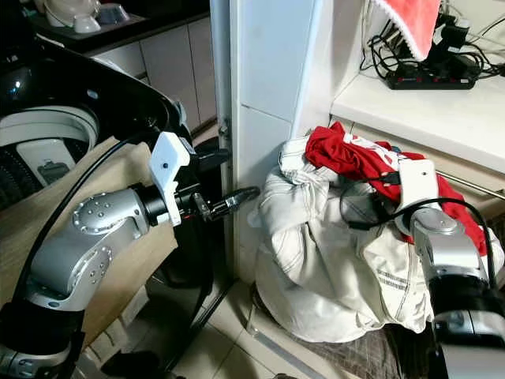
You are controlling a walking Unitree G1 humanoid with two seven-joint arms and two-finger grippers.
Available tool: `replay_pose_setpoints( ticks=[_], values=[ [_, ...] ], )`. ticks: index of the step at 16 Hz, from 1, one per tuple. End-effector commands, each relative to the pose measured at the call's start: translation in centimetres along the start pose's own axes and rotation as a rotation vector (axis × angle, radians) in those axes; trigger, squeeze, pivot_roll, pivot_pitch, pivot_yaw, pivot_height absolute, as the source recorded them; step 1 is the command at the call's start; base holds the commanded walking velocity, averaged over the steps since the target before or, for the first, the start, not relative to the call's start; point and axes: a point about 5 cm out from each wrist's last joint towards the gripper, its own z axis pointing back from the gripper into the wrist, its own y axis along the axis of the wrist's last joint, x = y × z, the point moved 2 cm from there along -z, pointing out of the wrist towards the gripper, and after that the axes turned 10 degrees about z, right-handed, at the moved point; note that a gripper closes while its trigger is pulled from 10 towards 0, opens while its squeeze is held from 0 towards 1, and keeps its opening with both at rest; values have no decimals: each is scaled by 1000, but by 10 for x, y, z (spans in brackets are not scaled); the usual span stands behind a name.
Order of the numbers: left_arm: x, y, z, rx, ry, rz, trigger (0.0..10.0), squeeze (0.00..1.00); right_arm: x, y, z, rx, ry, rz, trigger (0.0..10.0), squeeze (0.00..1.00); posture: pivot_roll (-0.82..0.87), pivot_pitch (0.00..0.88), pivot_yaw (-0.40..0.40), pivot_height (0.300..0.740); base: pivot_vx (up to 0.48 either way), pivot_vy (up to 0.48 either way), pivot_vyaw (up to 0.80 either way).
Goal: Clothes washing
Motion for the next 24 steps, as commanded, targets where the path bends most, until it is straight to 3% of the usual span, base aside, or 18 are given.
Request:
replay_pose_setpoints(
  ticks=[1, 3, 4, 5, 14, 16, 24],
  values=[
    [3, 1, 1, -15, -5, -18, 10000, 0, -2, -9, -3, -25, 61, 30, 10000, 0, -74, 0, 13, 740, 0, 0, 0],
    [5, 1, 2, -19, -8, -18, 10000, 0, 1, -13, -5, -33, 77, 5, 10000, 0, -74, 0, 13, 740, 0, 0, 0],
    [6, 1, 2, -18, -17, -18, 10000, 0, 4, -14, -7, -37, 77, -5, 2588, 0, -74, 0, 13, 740, 0, 0, 0],
    [8, 2, 2, -15, -27, -14, 10000, 0, 6, -14, -7, -32, 73, -13, 0, 0, -71, 0, 11, 740, 0, 0, 0],
    [21, 4, 4, -12, -141, 11, 10000, 0, 18, -18, -9, -45, 4, -65, 0, 0, -79, 0, 23, 740, 0, 0, 0],
    [29, 2, 7, -26, -207, 36, 10000, 0, 20, -18, -9, -45, -22, -94, 0, 0, -78, 0, 23, 740, 0, 0, 0],
    [30, 0, 8, -42, -207, 35, 10000, 0, 28, -14, -9, -16, -91, -228, 0, 0, -79, 0, 24, 740, 0, 0, 0]
  ],
)
